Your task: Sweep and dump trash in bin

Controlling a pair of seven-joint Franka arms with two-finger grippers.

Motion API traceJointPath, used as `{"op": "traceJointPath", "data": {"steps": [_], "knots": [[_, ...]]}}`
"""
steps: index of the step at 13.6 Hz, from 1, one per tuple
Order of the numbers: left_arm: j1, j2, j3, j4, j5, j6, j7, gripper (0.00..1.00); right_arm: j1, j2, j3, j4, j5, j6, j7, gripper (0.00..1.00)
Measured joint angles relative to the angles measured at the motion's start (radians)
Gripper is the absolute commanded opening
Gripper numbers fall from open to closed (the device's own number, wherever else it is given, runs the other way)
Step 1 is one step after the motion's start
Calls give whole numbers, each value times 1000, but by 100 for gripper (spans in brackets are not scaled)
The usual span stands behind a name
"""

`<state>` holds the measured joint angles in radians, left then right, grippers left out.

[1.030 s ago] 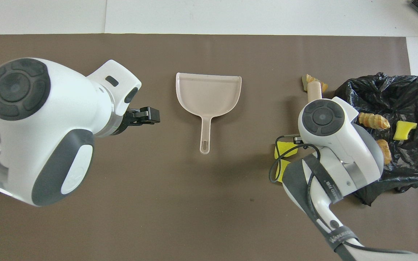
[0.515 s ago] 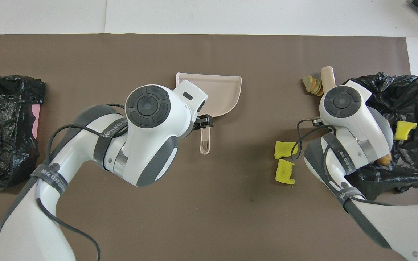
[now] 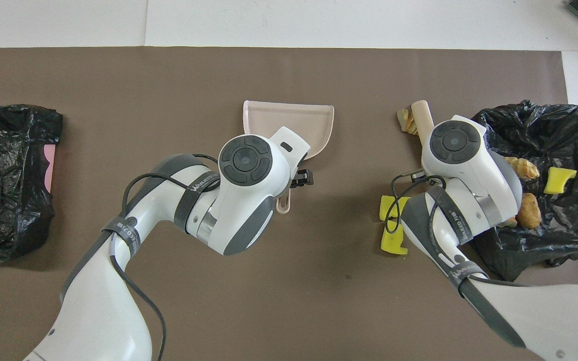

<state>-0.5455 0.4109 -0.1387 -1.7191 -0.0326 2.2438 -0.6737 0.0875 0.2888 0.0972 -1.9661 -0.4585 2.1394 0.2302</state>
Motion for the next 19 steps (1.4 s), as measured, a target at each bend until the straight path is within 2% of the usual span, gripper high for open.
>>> {"op": "traceJointPath", "data": {"steps": [2,4,9,13,15,19], "knots": [[-15,18,-1,0,0,5,4,44,2,-4,16,0,73,-29,-108,0],[-20,19,0,3,0,-4,15,1,2,-20,35,0,139,-79,-243,0],[-18,14,13,25,1,-59,62,0,8,-143,61,-1,258,-296,-432,0],[12,-24,28,33,1,-136,286,0,6,-225,59,-8,285,-431,-465,0],[51,-64,32,35,1,-201,441,0,-8,-252,53,-45,287,-440,-426,0],[117,-113,34,35,1,-320,740,0,0,-326,56,-181,297,-411,-178,0]]}}
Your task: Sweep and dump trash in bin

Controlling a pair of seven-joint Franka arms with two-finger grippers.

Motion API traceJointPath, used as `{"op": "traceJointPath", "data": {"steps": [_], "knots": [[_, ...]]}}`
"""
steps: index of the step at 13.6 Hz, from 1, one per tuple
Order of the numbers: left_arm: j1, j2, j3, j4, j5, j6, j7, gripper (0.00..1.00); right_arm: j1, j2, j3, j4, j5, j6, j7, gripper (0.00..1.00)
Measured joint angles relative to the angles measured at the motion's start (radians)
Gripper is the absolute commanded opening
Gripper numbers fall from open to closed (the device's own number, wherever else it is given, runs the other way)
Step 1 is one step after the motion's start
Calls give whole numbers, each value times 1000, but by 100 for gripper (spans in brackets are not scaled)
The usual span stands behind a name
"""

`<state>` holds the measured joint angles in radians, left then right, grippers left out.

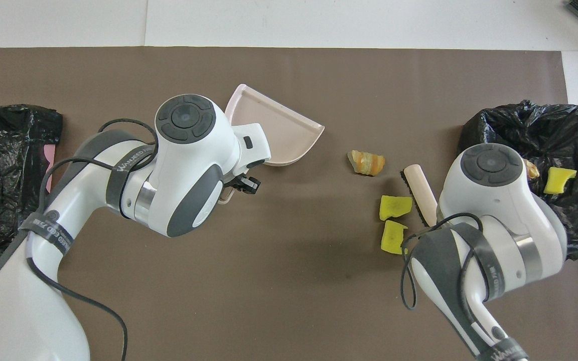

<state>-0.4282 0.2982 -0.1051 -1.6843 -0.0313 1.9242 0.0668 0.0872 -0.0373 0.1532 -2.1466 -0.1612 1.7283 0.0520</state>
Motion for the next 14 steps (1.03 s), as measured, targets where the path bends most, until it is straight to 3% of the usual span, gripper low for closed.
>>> {"op": "traceJointPath", "data": {"steps": [4,8,11,14], "knots": [[85,-60,3,-7,2,-124,391,0,12,-120,4,-190,96,95,221,0],[109,-97,2,-90,25,-127,663,0,54,-222,4,-325,159,112,456,0],[107,-158,-7,-220,49,-31,752,0,138,-227,5,-385,182,192,628,0],[96,-220,-15,-338,73,56,780,0,189,-203,6,-389,209,279,653,0]]}}
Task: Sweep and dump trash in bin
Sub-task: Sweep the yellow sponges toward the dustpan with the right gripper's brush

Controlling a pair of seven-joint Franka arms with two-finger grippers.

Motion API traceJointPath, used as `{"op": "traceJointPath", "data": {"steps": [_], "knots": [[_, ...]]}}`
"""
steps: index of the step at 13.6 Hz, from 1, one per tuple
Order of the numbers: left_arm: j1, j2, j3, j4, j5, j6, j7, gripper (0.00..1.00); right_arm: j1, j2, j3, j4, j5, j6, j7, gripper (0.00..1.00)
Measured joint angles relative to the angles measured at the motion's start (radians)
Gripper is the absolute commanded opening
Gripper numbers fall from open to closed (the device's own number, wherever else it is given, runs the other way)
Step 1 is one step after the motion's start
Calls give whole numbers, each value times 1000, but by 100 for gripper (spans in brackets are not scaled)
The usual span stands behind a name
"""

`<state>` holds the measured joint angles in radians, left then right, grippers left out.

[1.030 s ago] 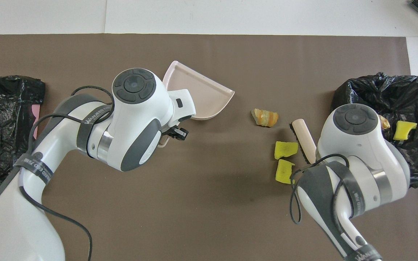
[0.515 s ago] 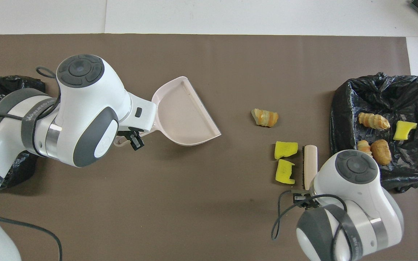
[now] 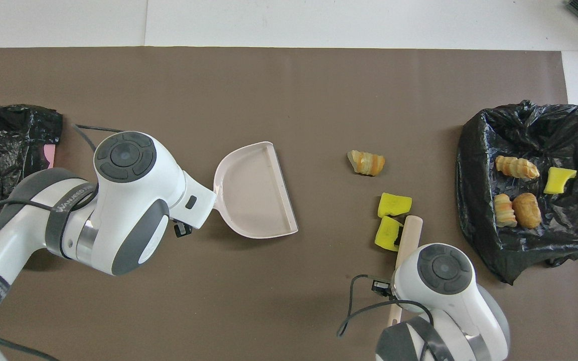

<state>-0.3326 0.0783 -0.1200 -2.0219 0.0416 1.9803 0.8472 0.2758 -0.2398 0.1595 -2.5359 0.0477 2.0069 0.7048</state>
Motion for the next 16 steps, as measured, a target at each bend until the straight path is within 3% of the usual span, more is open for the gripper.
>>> {"op": "traceJointPath", "data": {"steps": [8,16], "knots": [[-50,-26,-5,-108,2,119,-59,0,52,235,2,278,1,18,-1,0],[-80,-26,-4,-137,2,155,-146,0,106,365,7,567,55,-80,-2,0]]}}
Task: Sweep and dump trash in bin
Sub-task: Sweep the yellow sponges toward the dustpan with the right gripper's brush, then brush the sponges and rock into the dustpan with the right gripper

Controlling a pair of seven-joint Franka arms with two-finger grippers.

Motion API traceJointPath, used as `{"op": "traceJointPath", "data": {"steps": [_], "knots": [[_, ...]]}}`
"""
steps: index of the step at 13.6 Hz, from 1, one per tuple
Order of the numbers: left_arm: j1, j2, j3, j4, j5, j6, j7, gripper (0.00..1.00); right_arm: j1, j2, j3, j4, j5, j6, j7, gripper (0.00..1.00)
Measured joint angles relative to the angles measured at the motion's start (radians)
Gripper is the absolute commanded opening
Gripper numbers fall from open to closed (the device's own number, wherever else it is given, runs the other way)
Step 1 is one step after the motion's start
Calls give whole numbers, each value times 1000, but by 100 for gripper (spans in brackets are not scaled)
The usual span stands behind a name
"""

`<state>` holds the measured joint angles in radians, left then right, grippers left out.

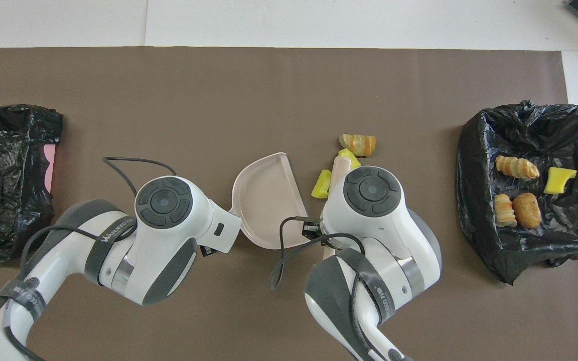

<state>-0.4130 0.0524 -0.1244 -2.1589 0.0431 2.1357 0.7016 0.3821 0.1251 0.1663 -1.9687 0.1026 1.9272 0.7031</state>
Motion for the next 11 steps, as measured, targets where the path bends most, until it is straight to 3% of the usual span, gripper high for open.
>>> {"op": "traceJointPath", "data": {"steps": [4,11], "knots": [[0,0,1,0,0,2,0,0,-66,24,-7,158,-66,-165,-125,0],[0,0,1,-1,0,8,-27,0,-243,100,-11,181,-286,-141,-569,0]]}}
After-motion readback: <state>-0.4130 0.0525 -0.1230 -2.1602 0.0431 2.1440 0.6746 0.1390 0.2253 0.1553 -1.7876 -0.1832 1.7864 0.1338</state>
